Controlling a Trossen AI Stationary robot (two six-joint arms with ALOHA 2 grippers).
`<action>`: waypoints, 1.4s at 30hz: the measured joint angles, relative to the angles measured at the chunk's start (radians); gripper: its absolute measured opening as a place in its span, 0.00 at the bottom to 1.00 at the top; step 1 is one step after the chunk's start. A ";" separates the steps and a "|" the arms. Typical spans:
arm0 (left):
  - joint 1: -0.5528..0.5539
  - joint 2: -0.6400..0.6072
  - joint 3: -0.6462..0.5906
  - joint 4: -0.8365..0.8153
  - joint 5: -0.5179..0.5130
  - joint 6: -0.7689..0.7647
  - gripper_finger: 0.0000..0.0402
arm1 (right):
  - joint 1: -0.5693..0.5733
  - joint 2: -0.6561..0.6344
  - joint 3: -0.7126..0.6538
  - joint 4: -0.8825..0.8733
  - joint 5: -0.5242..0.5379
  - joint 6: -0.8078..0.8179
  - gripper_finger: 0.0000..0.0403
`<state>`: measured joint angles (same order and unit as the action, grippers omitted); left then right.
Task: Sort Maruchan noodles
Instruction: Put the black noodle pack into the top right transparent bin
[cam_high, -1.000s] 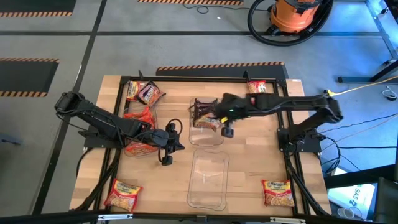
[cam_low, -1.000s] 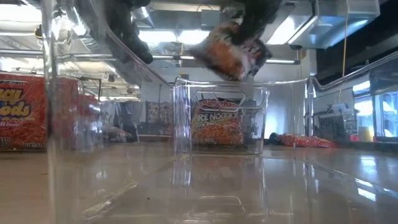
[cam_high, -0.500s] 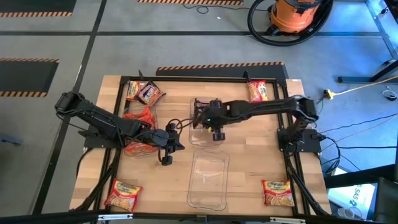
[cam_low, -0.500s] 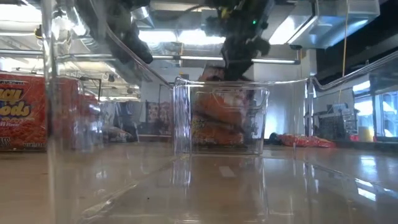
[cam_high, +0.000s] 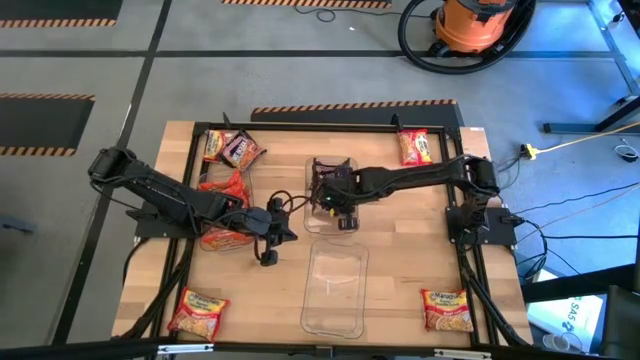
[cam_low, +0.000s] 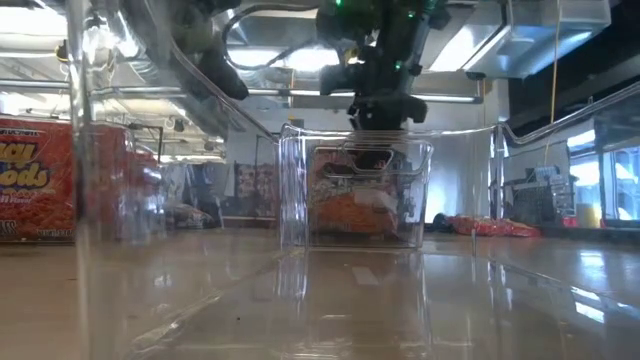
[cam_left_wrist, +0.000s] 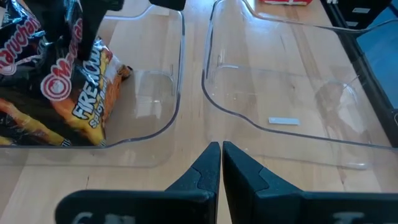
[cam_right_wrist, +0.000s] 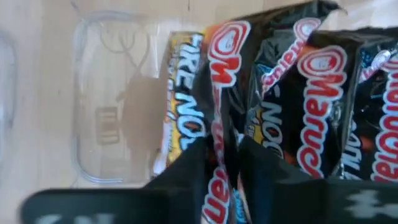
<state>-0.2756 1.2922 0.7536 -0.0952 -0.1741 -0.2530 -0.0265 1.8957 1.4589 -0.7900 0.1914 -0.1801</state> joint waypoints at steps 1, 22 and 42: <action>0.000 0.000 0.000 0.002 0.000 0.000 0.03 | 0.000 0.000 -0.003 0.007 0.001 0.002 0.23; 0.002 0.000 0.000 0.090 -0.046 0.074 0.03 | 0.091 -0.288 -0.046 -0.045 -0.013 0.102 0.51; 0.314 0.000 0.000 0.147 -0.104 0.258 0.03 | 0.046 -0.847 -0.900 0.784 0.026 0.041 0.51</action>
<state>0.0379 1.2922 0.7536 0.0521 -0.2779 0.0053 0.0199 1.0490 0.5593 -0.0064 0.2173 -0.1386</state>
